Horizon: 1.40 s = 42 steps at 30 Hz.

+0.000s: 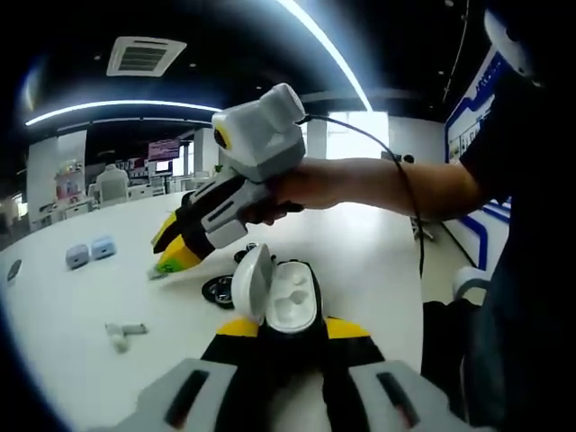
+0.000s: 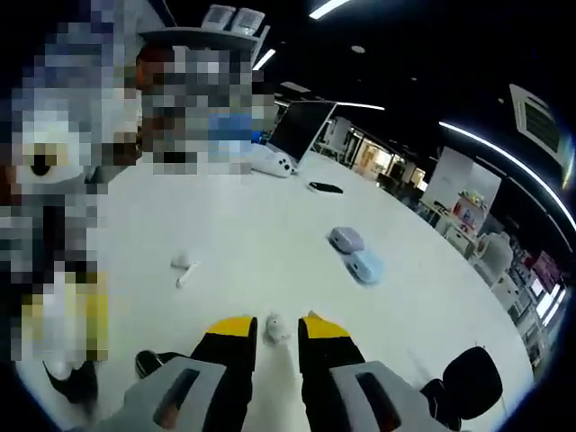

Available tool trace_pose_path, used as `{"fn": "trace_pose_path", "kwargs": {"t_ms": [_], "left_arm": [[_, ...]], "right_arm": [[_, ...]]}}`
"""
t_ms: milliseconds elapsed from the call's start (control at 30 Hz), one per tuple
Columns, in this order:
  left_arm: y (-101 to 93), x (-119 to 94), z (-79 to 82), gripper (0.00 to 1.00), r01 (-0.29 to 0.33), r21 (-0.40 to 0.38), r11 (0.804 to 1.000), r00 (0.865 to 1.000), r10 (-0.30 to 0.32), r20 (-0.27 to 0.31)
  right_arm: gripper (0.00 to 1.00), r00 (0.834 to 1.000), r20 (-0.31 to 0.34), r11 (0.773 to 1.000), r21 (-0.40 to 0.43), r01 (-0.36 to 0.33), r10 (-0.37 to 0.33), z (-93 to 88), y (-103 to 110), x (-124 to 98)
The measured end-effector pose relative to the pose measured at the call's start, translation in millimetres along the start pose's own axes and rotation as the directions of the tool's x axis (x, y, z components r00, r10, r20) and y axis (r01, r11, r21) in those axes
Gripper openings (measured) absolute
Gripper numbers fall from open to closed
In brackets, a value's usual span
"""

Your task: Pick up the earbuds from the table and place the earbuds into the earbud case

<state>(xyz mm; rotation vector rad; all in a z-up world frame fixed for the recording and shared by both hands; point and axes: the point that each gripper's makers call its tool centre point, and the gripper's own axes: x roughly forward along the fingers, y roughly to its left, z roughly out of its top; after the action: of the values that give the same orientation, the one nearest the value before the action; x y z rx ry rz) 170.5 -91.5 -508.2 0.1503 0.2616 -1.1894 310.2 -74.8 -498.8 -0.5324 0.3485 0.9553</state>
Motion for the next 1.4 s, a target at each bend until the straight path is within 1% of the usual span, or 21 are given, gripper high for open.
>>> {"fn": "trace_pose_path", "kwargs": {"t_ms": [467,633,867,967,1167,1400], "left_arm": [[-0.4,0.1,-0.2,0.24,-0.002,0.001,1.0,1.0,0.002,0.0],[-0.3,0.2,-0.3,0.24,-0.002,0.002,1.0,1.0,0.002,0.0],[-0.3,0.2,-0.6,0.24,-0.003,0.002,1.0,1.0,0.003,0.001],[-0.4,0.1,-0.6,0.24,-0.003,0.003,1.0,1.0,0.003,0.001],[-0.6,0.2,-0.6,0.24,-0.005,0.005,1.0,1.0,0.005,0.001],[-0.7,0.1,-0.5,0.24,-0.005,0.004,1.0,1.0,0.005,0.001]], "right_arm": [[0.14,1.0,-0.025,1.0,0.004,-0.018,0.018,-7.6,2.2,10.0],[0.1,1.0,-0.025,1.0,0.025,-0.015,0.016,-7.9,1.6,10.9],[0.1,1.0,-0.022,0.999,0.044,-0.018,0.019,-7.9,2.3,9.3],[0.1,1.0,-0.015,0.998,0.061,-0.018,0.019,-7.0,1.6,6.3],[0.1,0.999,0.017,0.993,0.112,-0.03,0.028,0.3,2.1,-5.7],[0.09,0.997,0.056,0.984,0.165,-0.061,0.053,8.1,11.2,-25.6]]}}
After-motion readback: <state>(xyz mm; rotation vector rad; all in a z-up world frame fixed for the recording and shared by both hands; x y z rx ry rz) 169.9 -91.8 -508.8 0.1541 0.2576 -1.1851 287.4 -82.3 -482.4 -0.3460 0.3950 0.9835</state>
